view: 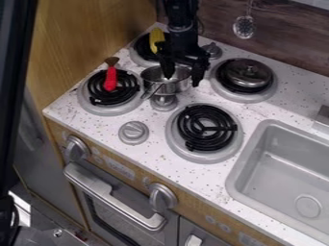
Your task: Move the silver bowl to the bottom right side of the burner
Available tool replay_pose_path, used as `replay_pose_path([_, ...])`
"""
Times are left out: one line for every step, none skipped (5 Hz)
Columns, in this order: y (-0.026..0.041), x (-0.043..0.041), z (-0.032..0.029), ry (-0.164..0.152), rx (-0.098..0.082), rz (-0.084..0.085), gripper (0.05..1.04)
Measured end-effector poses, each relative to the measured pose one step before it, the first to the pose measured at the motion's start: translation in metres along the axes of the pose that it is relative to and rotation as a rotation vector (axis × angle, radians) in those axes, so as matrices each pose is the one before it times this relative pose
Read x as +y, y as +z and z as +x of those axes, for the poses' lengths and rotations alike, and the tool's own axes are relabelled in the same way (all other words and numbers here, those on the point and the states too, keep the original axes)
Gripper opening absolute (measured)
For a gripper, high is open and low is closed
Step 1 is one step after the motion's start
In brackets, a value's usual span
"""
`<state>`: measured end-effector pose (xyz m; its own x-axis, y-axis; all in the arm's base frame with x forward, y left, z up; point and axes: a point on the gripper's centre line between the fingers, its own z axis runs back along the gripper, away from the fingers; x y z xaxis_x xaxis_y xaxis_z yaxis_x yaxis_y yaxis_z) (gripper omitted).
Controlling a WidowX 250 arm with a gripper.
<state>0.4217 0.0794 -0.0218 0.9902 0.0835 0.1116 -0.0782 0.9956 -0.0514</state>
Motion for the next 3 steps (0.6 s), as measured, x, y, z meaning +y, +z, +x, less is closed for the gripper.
replay_pose_path([-0.0159,-0.00612,-0.00843,-0.0013,0.0499,-0.0126,0.95])
replay_pose_path([-0.00403,-0.00105,-0.00081,-0.0008,-0.0105,0.0015,0.668])
replay_pose_path([-0.00029,0.00117,-0.00019,-0.0026,-0.0003,0.0074,0.368])
